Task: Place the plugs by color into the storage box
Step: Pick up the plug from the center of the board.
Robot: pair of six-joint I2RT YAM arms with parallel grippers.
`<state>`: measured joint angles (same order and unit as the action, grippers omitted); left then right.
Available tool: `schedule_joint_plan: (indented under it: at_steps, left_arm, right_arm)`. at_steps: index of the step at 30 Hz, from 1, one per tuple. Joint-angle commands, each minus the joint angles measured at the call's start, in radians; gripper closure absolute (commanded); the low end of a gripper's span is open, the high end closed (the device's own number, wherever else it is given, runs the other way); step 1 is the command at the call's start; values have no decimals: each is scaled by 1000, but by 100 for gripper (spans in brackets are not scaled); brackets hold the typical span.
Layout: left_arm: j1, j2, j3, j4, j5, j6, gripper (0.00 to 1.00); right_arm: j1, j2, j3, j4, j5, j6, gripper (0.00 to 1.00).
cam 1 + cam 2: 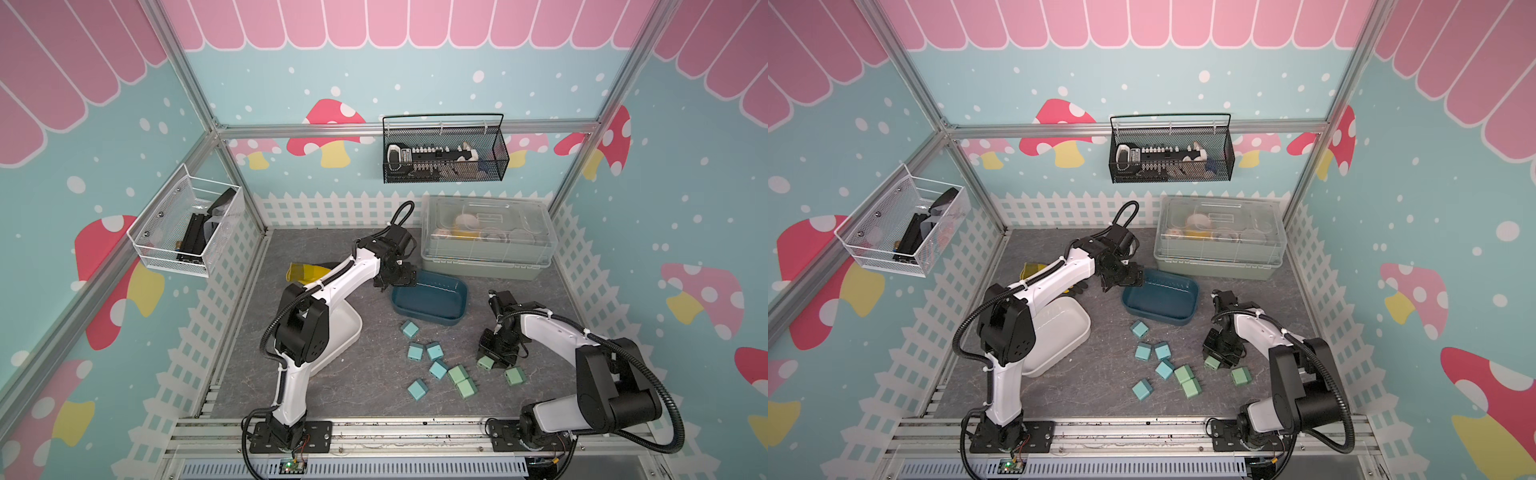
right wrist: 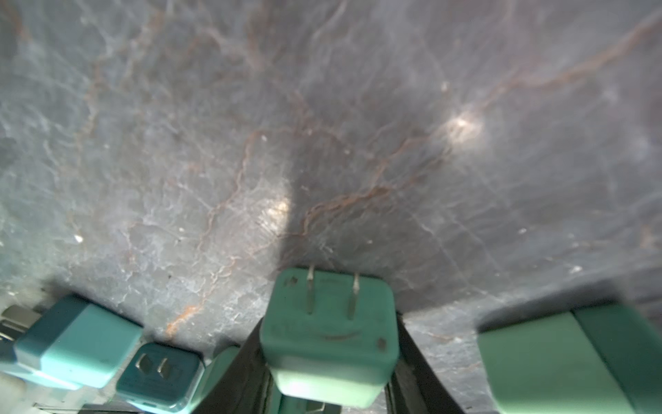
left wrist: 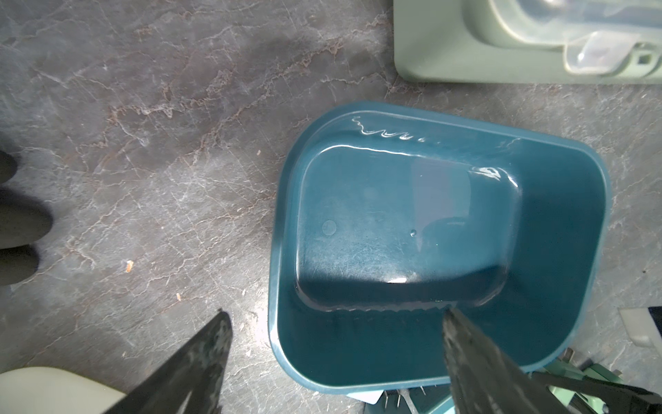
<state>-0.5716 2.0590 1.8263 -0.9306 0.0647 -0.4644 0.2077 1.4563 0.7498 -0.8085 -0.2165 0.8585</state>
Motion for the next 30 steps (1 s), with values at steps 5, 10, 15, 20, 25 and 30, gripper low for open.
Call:
schedule_joint_plan:
  at_steps: [5, 10, 15, 20, 25, 30]
  left_arm:
    - [-3, -23, -29, -4, -12, -18, 12]
    - [-1, -28, -13, -4, -8, -26, 11]
    - [6, -55, -23, -4, -23, -34, 11]
    - [28, -99, -70, -4, -42, -37, 11]
    - [51, -144, -117, 4, -60, -39, 11]
    - [64, -173, -149, 8, -66, -42, 11]
  right_arm:
    - [4, 82, 107, 48, 120, -122, 68]
    - [4, 122, 216, -15, 161, -187, 69]
    - [5, 134, 367, -100, 168, -219, 69]
    - [13, 189, 537, -153, 128, -229, 70]
    - [73, 311, 724, -172, 113, -240, 70]
    - [137, 435, 857, -178, 114, -256, 69]
